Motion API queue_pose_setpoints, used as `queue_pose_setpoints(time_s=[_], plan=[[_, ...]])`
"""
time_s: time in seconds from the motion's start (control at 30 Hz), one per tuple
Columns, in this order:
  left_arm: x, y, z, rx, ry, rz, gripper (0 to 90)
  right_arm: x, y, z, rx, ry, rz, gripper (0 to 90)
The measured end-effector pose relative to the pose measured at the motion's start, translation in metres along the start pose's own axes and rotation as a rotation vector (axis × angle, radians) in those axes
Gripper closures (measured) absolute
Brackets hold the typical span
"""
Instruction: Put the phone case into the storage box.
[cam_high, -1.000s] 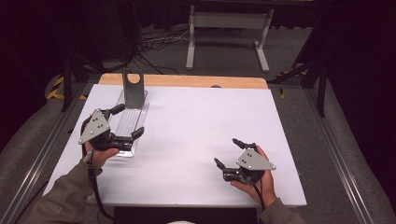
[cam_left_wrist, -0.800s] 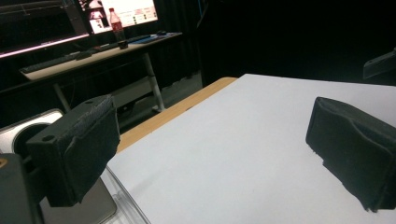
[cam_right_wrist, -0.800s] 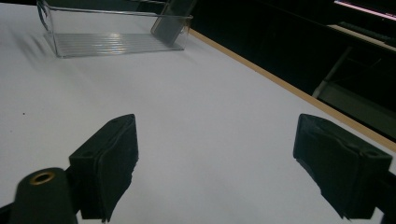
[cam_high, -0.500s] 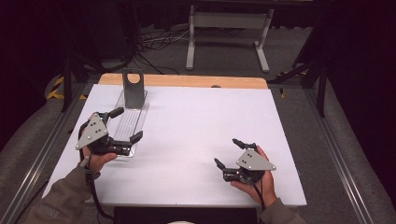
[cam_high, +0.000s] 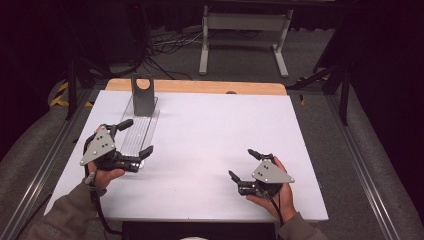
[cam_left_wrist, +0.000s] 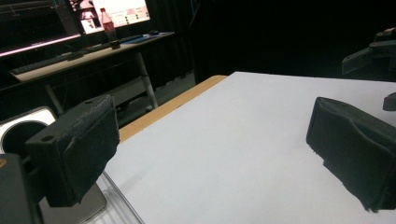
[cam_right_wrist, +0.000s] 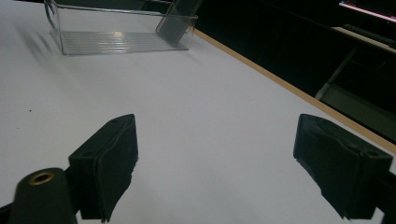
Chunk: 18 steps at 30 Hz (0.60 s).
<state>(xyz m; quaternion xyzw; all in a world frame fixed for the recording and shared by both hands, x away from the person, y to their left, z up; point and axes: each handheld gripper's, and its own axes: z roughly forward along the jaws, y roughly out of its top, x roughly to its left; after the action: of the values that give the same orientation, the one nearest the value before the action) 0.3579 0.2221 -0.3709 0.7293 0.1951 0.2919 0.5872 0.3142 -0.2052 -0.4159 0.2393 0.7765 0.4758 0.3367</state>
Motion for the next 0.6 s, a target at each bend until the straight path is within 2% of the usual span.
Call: queue_pose_setpoints(time_s=[0.6], plan=[[-0.013,-0.006,0.000,0.024,-0.021,0.017,3.2,0.002,0.002,0.000,0.000,0.012,-0.005,14.9]])
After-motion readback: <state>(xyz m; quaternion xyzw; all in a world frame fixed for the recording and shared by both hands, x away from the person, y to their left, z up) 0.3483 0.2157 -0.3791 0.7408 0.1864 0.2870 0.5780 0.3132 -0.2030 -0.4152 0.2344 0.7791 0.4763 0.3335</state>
